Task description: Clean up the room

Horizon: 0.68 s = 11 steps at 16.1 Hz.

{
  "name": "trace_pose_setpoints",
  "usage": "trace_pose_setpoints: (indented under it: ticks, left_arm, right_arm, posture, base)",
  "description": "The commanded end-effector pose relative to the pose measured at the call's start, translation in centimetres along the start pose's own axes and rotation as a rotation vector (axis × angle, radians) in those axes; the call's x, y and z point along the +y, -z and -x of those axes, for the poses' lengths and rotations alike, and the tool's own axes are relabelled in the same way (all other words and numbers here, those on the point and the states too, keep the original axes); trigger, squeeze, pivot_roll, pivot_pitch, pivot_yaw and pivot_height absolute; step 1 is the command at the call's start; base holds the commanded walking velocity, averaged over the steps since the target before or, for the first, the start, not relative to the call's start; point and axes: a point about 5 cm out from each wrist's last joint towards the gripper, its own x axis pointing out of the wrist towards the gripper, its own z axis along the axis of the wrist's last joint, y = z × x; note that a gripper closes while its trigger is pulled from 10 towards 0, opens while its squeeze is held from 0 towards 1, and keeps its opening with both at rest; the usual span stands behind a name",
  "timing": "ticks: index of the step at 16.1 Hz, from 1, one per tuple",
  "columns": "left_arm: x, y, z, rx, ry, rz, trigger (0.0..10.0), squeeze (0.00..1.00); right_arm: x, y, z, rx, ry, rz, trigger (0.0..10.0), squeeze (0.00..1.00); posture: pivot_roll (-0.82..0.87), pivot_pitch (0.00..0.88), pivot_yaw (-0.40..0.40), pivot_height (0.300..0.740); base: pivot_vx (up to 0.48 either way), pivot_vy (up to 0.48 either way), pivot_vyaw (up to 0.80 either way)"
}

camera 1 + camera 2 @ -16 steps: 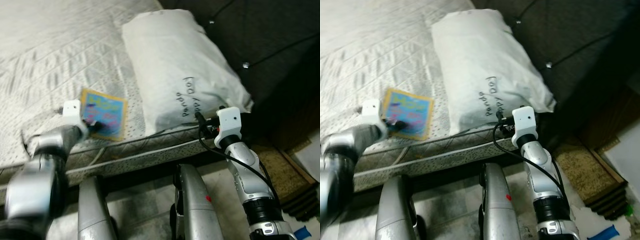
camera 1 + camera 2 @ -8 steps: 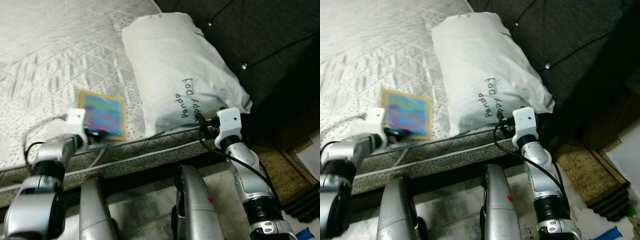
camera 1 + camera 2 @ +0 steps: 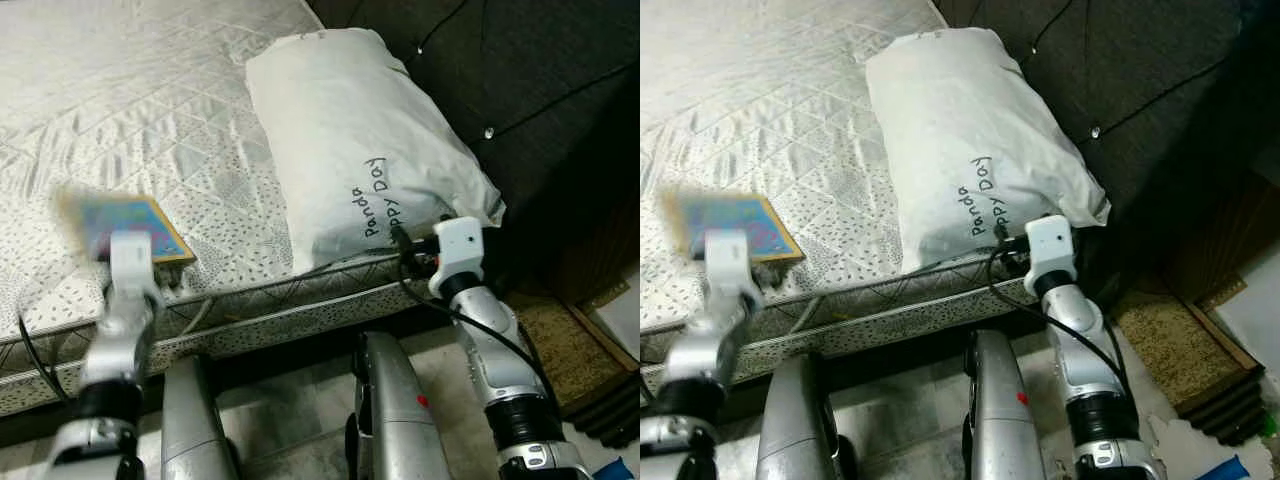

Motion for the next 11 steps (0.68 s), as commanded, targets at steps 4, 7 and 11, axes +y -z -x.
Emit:
trace_pose_setpoints:
  ticks: [4, 7, 11]
  left_arm:
    - [0.8, -1.3, 0.0, -0.083, -0.015, -0.034, 10.0, 0.0]
    - [0.2, -1.7, 0.1, -0.095, 0.017, -0.071, 10.0, 0.0]
    - [-2.4, 2.1, 2.2, 0.053, 0.253, -0.298, 10.0, 0.69]
  right_arm:
    - [-0.8, -0.1, -0.2, -0.007, 0.02, 0.007, 10.0, 0.0]
    - [-0.8, -0.1, -0.2, -0.008, 0.021, 0.008, 10.0, 0.0]
    - [-1.0, 0.0, -0.1, -0.006, 0.022, 0.013, 10.0, 0.0]
  posture:
    - [-0.08, 0.014, -0.026, 0.51]
    - [-0.08, 0.011, -0.023, 0.51]
    - [-0.07, 0.009, -0.026, 0.51]
  base:
    - [0.0, 0.0, 0.0]
    - [0.0, 0.0, 0.0]
    - [0.0, 0.0, 0.0]
